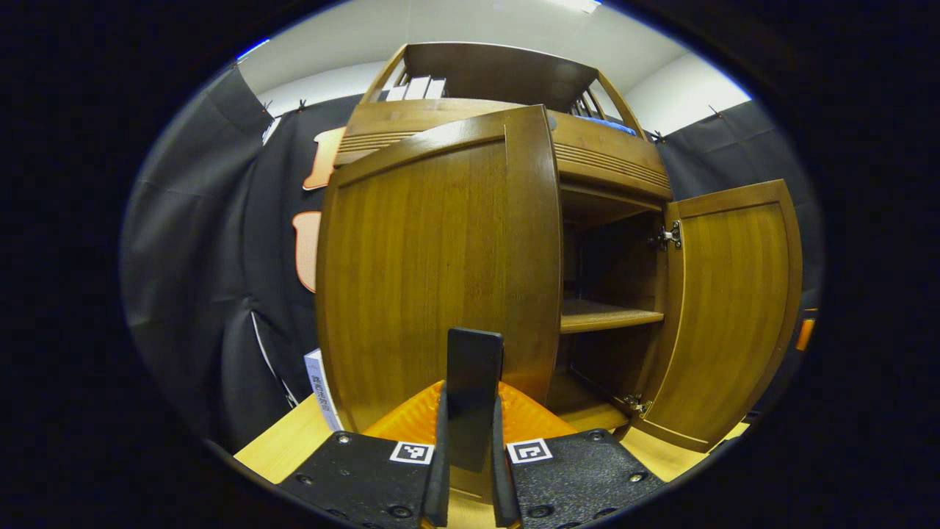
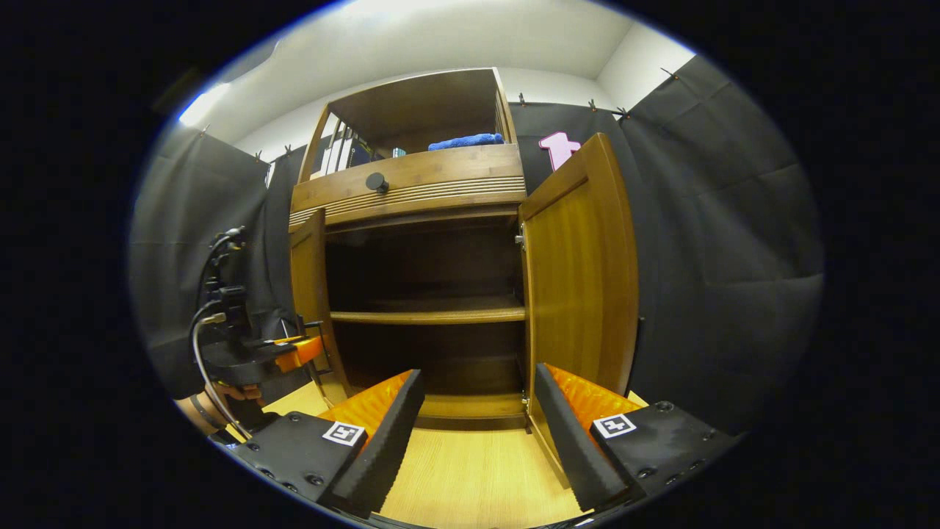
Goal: Open the right door of the double-door shoe cabinet with the right hand, and open the left door with the left hand.
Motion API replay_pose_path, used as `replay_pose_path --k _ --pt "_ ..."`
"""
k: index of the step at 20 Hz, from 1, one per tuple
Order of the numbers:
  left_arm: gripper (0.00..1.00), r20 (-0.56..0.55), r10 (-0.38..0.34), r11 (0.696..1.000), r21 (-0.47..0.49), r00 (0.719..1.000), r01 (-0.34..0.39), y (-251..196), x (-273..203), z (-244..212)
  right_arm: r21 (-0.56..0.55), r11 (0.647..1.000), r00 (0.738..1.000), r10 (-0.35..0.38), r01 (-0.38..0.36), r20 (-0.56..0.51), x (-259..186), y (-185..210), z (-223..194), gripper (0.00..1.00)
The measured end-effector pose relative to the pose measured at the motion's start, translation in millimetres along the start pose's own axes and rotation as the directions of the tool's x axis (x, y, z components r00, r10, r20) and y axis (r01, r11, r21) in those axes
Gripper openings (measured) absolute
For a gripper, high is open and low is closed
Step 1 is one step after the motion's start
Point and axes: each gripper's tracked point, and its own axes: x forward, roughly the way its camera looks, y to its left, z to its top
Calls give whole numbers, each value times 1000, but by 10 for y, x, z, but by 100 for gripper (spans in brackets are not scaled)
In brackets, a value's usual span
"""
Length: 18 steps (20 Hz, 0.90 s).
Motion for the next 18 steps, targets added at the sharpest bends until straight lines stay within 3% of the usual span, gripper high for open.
replay_pose_path --k 1,2,3,6,10,11,12,15,16,17,18 --pt "23 2 1 1000 2 1000 -1 61 -85 7 3 1000 1000 2 -2 0 15 47 -12 98" --pt "23 1 -2 1000 6 1000 2 126 -153 12 8 1000 1000 5 -5 4 33 95 -23 89" --pt "23 0 -7 1000 7 1000 7 179 -208 10 14 1000 1000 8 -8 11 45 149 -22 98" --pt "23 -1 -11 1000 0 1000 11 356 -370 22 27 1000 1000 16 -16 14 98 294 -67 98" --pt "22 29 52 999 5 998 -52 735 -673 68 19 999 999 31 -31 21 154 469 -101 98" --pt "22 37 57 998 7 998 -57 807 -740 74 21 999 999 32 -32 30 173 500 -94 89" --pt "18 44 59 998 13 997 -59 882 -821 85 23 999 999 33 -34 34 192 537 -101 98" --pt "11 42 39 999 4 998 -40 1075 -863 81 39 999 999 34 -35 39 246 636 -121 98" --pt "11 41 26 1000 -1 999 -26 1131 -872 87 42 998 999 35 -37 41 257 669 -120 89" --pt "10 41 11 1000 -6 999 -11 1175 -893 80 44 998 999 36 -38 41 258 696 -126 98" --pt "10 43 -9 1000 -12 999 10 1217 -912 81 44 998 999 34 -36 40 248 703 -137 98"
